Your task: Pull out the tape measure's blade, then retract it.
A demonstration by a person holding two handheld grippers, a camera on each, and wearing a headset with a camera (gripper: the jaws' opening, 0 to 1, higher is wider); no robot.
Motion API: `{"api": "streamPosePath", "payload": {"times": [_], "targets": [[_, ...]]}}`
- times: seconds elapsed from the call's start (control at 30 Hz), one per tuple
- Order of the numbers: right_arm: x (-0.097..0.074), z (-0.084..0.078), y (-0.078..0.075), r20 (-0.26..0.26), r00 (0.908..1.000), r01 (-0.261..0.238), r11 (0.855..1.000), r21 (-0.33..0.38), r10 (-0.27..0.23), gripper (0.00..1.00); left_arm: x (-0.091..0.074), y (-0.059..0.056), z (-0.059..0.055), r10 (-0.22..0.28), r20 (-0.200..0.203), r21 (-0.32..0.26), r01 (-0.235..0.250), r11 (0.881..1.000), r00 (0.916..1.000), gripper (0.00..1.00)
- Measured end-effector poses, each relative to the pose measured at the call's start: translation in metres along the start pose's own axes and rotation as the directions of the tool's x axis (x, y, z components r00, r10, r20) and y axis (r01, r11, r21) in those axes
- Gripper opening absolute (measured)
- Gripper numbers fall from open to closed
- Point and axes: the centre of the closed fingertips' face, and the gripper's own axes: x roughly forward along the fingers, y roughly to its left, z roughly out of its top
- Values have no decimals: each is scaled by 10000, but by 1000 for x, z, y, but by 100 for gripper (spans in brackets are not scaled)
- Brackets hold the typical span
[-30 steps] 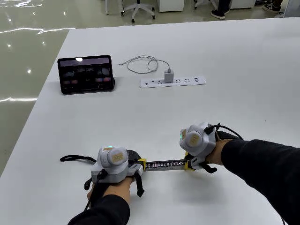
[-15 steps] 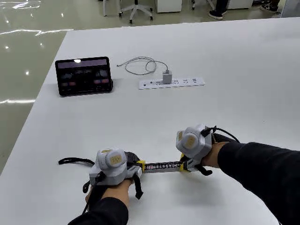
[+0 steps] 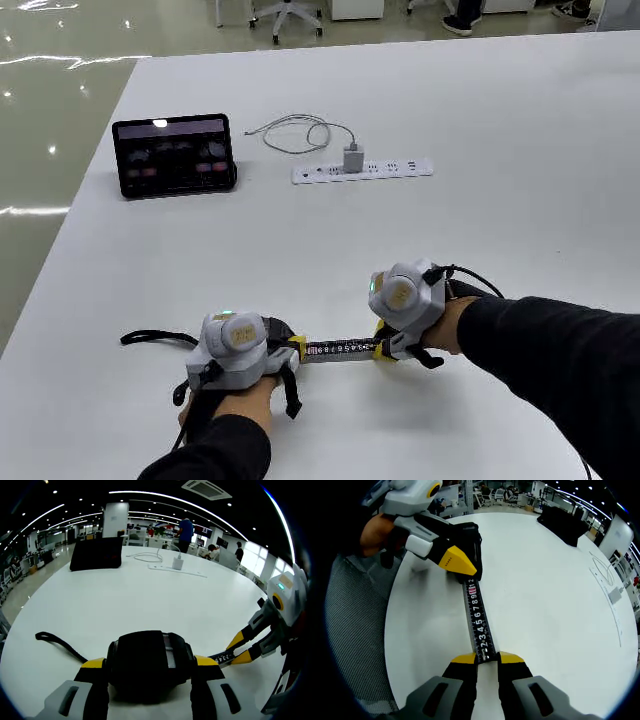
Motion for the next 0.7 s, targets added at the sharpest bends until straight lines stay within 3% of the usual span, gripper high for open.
{"api": "streamPosePath", "payload": {"times": [0.17,0.23,0.3,0.7], "targets": [[1,3,1,338,9994,-66,10000,40,65,11,0,0,0,-96,16,-127,96,9999,10000,62],[1,5,1,347,9994,-43,9992,-401,57,11,-1,0,0,-124,17,-132,124,9998,9999,62],[2,7,2,324,9994,-99,9999,-140,103,11,-1,0,0,-143,11,-105,143,9998,9999,62],[6,17,1,570,9983,-92,9999,-118,99,11,-1,0,0,-125,58,-117,126,9999,9999,62]]}}
